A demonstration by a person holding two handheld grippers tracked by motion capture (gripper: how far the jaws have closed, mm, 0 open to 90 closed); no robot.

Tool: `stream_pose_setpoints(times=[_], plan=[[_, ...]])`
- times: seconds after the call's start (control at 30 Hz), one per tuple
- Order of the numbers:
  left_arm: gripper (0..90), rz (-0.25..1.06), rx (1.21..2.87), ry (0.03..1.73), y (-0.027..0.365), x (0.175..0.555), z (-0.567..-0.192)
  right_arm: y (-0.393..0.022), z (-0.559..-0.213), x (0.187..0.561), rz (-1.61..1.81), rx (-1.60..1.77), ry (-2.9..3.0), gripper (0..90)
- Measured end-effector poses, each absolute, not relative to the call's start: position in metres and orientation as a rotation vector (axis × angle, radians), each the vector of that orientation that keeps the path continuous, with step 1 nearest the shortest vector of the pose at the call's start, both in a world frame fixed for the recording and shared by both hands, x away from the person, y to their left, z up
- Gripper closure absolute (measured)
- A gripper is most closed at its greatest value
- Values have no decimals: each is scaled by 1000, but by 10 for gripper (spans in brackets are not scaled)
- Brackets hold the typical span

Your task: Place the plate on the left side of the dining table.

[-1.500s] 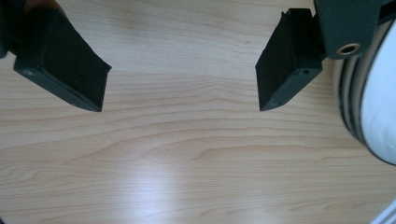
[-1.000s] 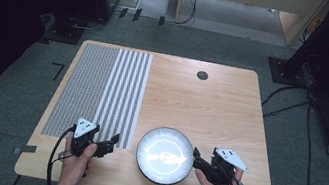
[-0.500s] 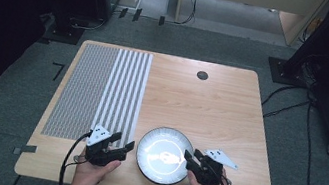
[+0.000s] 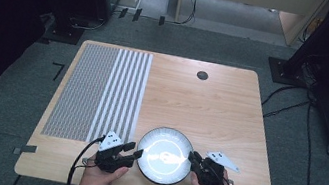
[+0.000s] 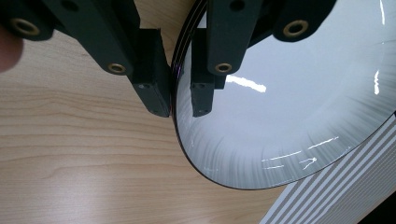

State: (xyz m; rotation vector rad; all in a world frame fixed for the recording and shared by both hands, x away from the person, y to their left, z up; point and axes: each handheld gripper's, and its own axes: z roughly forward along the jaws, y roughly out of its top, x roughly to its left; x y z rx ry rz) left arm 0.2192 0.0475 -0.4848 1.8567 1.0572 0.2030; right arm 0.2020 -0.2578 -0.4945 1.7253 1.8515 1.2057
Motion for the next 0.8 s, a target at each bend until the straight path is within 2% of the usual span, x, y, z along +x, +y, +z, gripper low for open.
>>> stream_pose_setpoints(times=[0.13, 0.57, 0.8], plan=[[574, 194, 1862, 1056, 47, 220, -486, -260, -494, 202, 1211, 1735, 1860, 817], [594, 201, 1863, 1070, 47, 221, -488, -264, -493, 202, 1289, 1836, 1872, 815], [648, 225, 1874, 1091, 46, 221, -491, -267, -496, 203, 1352, 1905, 1822, 817]])
